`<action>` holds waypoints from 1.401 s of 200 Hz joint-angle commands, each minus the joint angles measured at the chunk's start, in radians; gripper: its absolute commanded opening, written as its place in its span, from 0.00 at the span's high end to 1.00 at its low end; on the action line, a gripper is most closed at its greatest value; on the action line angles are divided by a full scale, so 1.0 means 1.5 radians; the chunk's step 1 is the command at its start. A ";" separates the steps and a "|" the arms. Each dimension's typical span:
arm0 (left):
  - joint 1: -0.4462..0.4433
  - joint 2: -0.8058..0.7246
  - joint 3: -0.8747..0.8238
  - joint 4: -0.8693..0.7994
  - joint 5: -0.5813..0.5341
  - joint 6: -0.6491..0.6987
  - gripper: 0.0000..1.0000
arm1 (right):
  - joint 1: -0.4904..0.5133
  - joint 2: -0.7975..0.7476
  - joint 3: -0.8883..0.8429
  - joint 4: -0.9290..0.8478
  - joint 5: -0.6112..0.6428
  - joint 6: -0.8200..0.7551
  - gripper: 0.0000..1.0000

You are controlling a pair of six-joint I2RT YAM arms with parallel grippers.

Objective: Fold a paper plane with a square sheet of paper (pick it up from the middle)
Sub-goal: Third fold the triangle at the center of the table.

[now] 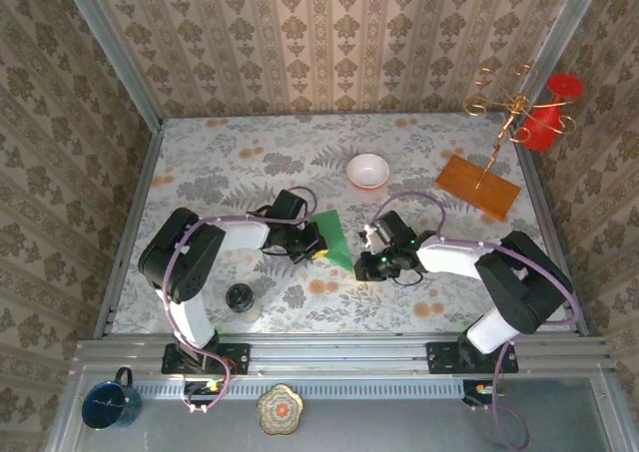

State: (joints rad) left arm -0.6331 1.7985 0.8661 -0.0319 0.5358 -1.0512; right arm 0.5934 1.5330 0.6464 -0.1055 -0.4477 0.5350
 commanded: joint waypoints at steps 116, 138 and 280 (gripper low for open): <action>0.012 0.029 0.051 -0.116 -0.052 0.105 0.95 | 0.008 0.141 0.123 0.009 0.041 0.038 0.92; 0.010 0.003 0.052 -0.106 -0.050 0.111 0.95 | 0.008 0.155 0.126 -0.015 0.058 0.034 0.93; -0.076 0.007 -0.004 0.064 -0.055 0.083 0.94 | 0.011 0.171 0.116 -0.039 0.071 0.065 0.95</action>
State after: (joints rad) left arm -0.7338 1.7870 0.8787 0.0200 0.4515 -0.9157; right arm 0.6029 1.7420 0.8345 -0.0757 -0.4004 0.6109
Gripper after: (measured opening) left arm 0.065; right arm 0.068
